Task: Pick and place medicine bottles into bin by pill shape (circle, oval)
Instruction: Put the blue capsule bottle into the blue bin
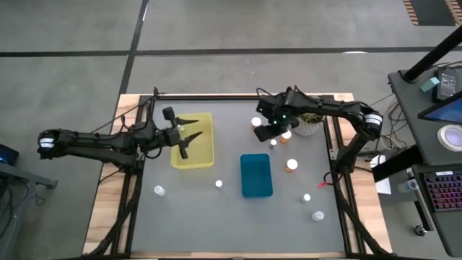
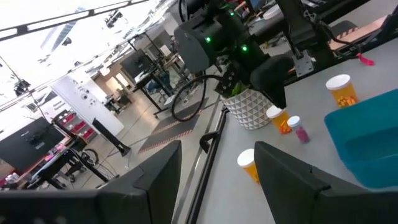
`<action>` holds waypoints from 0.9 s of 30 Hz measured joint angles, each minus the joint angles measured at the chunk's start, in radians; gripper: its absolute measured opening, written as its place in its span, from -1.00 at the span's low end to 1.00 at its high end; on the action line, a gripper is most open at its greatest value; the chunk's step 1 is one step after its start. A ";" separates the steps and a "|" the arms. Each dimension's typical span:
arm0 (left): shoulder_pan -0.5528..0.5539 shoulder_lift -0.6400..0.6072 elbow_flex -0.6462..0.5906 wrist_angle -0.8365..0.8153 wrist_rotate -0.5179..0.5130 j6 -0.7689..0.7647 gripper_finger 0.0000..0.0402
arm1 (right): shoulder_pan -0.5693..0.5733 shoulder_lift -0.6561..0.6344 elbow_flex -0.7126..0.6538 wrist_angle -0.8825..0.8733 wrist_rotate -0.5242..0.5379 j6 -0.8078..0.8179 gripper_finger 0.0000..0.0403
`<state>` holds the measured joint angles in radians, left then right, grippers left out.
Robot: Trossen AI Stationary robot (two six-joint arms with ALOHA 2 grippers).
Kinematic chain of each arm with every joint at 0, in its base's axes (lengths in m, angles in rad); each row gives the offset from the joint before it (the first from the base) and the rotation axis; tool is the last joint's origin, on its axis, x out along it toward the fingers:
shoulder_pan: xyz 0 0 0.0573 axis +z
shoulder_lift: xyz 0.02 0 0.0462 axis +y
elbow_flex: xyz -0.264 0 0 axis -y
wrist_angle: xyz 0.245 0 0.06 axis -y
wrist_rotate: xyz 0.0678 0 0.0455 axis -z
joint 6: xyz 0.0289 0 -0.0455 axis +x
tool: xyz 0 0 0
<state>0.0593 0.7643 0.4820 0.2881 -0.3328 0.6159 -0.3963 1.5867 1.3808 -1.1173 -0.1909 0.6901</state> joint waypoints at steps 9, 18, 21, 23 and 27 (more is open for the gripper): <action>0.000 -0.001 0.000 -0.019 -0.067 0.000 -0.07 | -0.001 0.020 0.000 -0.009 0.024 0.017 -0.55; 0.000 -0.001 0.000 -0.020 -0.068 0.001 -0.07 | -0.001 0.027 -0.016 -0.012 0.064 0.045 -0.11; 0.000 -0.001 0.000 -0.020 -0.068 0.001 -0.07 | -0.001 0.033 -0.030 -0.009 0.063 0.051 -0.01; 0.000 -0.001 0.000 -0.020 -0.067 0.002 -0.07 | -0.001 0.037 -0.044 0.001 0.063 0.051 0.03; 0.000 -0.001 0.000 -0.020 -0.068 0.002 -0.07 | -0.001 0.041 -0.075 0.017 0.065 0.059 0.07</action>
<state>0.0593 0.7636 0.4820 0.2676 -0.4007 0.6178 -0.3973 1.6280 1.3060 -1.1002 -0.1264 0.7496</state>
